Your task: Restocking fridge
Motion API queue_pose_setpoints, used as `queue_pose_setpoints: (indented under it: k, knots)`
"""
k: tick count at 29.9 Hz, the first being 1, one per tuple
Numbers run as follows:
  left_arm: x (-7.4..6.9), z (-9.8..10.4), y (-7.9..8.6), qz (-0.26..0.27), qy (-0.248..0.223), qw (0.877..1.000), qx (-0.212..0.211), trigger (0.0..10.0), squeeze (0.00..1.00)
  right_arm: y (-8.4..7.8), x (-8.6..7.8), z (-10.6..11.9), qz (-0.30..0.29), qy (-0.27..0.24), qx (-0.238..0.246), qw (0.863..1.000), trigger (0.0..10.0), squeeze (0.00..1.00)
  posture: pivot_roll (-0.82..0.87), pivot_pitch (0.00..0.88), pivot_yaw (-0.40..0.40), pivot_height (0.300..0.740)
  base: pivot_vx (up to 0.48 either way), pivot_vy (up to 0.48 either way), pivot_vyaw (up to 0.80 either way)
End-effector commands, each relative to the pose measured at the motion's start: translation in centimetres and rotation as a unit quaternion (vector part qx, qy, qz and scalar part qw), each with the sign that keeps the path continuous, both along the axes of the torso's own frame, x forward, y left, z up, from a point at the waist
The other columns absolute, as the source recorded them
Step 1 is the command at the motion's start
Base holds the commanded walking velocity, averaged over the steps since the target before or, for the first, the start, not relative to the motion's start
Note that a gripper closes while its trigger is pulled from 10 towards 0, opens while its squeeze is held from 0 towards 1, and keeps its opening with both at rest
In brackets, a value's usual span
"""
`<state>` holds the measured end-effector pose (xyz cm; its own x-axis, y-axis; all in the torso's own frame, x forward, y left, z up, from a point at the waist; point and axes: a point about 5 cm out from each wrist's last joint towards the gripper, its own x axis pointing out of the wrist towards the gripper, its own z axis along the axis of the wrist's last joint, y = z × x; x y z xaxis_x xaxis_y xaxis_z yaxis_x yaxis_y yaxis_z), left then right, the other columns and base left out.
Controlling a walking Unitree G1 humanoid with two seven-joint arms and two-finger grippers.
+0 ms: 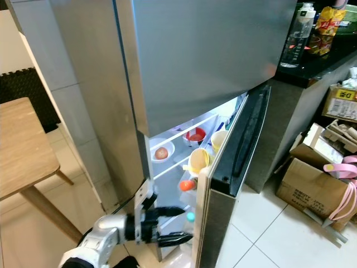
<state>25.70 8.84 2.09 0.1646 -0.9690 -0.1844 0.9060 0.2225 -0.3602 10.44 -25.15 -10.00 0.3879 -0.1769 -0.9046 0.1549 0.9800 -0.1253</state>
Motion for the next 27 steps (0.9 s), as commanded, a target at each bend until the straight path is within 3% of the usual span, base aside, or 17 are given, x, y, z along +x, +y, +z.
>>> queue_pose_setpoints:
  k: [1, 6, 8, 10, 11, 12, 13, 14, 15, 16, 18, 19, 20, 21, 22, 26, 27]
  knots:
    - [-0.5, -1.3, 2.1, 0.021, 0.021, 0.999, 0.044, 10.0, 0.00, 0.1, -0.3, -0.1, 0.006, 0.012, -0.003, 1.000, 10.0, 0.00, -0.05, 0.000, 0.021, 0.740, 0.000, 0.000, 0.00]
    - [-2.5, -4.4, 7.1, 0.113, 0.105, 0.979, 0.136, 10.0, 0.00, 0.1, -0.6, -0.2, 0.022, 0.021, -0.007, 1.000, 10.0, 0.00, -0.05, 0.000, 0.019, 0.740, 0.000, 0.000, 0.00]
    - [-2.8, -4.8, 7.6, 0.129, 0.113, 0.974, 0.145, 10.0, 0.00, 0.1, -0.6, -0.2, 0.024, 0.021, -0.008, 0.999, 10.0, 0.00, -0.05, 0.000, 0.019, 0.740, 0.000, 0.000, 0.00]
    - [-3.5, -5.8, 8.5, 0.181, 0.125, 0.960, 0.174, 10.0, 0.00, 0.1, -0.6, -0.2, 0.027, 0.022, -0.009, 0.999, 10.0, 0.00, -0.05, 0.000, 0.018, 0.740, 0.000, 0.000, 0.00]
    - [-3.5, -5.8, 8.5, 0.181, 0.125, 0.960, 0.174, 10.0, 0.00, 0.1, -0.6, -0.2, 0.027, 0.022, -0.009, 0.999, 10.0, 0.00, -0.05, 0.000, 0.018, 0.740, 0.000, 0.000, 0.00]
    - [-3.8, -6.3, 9.0, 0.213, 0.135, 0.949, 0.191, 10.0, 0.00, 0.1, -0.6, -0.2, 0.032, 0.023, -0.010, 0.999, 10.0, 0.00, -0.05, 0.000, 0.017, 0.740, 0.000, 0.000, 0.00]
    - [-3.8, -6.3, 9.0, 0.213, 0.135, 0.949, 0.191, 10.0, 0.00, 0.1, -0.6, -0.2, 0.032, 0.023, -0.010, 0.999, 10.0, 0.00, -0.05, 0.000, 0.017, 0.740, 0.000, 0.000, 0.00]
    - [-4.2, -6.8, 9.5, 0.246, 0.146, 0.935, 0.208, 10.0, 0.00, 0.1, -0.6, -0.2, 0.035, 0.023, -0.011, 0.999, 10.0, 0.00, -0.05, 0.000, 0.015, 0.740, 0.000, 0.000, 0.00]
    - [-5.0, -7.8, 10.4, 0.311, 0.173, 0.905, 0.232, 10.0, 0.00, 0.2, -0.6, -0.2, 0.041, 0.025, -0.011, 0.999, 10.0, 0.00, -0.05, 0.000, 0.014, 0.740, 0.000, 0.000, 0.00]
    - [-5.2, -8.0, 10.6, 0.327, 0.179, 0.898, 0.236, 10.0, 0.00, 0.2, -0.6, -0.2, 0.041, 0.025, -0.012, 0.999, 10.0, 0.00, -0.05, 0.000, 0.013, 0.740, 0.000, 0.000, 0.00]
    - [-5.3, -8.1, 10.7, 0.334, 0.182, 0.894, 0.236, 10.0, 0.00, 0.2, -0.6, -0.2, 0.042, 0.025, -0.012, 0.999, 10.0, 0.00, -0.05, 0.000, 0.013, 0.740, 0.000, 0.000, 0.00]
    - [-5.7, -8.4, 11.0, 0.361, 0.196, 0.881, 0.235, 10.0, 0.00, 0.2, -0.6, -0.2, 0.043, 0.025, -0.012, 0.999, 10.0, 0.00, -0.05, 0.000, 0.013, 0.740, 0.000, 0.000, 0.00]
    - [-5.7, -8.4, 11.0, 0.361, 0.196, 0.881, 0.235, 10.0, 0.00, 0.2, -0.6, -0.2, 0.043, 0.025, -0.012, 0.999, 10.0, 0.00, -0.05, 0.000, 0.013, 0.740, 0.000, 0.000, 0.00]
    - [-6.3, -8.7, 11.3, 0.383, 0.209, 0.869, 0.236, 10.0, 0.00, 0.2, -0.6, -0.2, 0.043, 0.026, -0.012, 0.999, 10.0, 0.00, -0.05, 0.000, 0.013, 0.740, 0.000, 0.000, 0.00]
    - [-7.3, -9.4, 11.7, 0.412, 0.230, 0.847, 0.243, 10.0, 0.00, 0.2, -0.6, -0.2, 0.044, 0.026, -0.013, 0.999, 10.0, 0.00, -0.05, 0.000, 0.012, 0.740, 0.000, 0.000, 0.00]
    - [-8.2, -9.9, 11.8, 0.428, 0.246, 0.833, 0.251, 10.0, 0.00, 0.2, -0.6, -0.2, 0.043, 0.027, -0.012, 0.999, 10.0, 0.00, -0.05, 0.000, 0.012, 0.740, 0.000, 0.000, 0.00]
    - [-9.9, -10.7, 12.3, 0.458, 0.272, 0.805, 0.260, 10.0, 0.00, 0.3, -0.7, -0.3, 0.048, 0.033, -0.012, 0.998, 10.0, 0.00, -0.05, 0.000, 0.009, 0.740, 0.000, 0.000, -0.79]
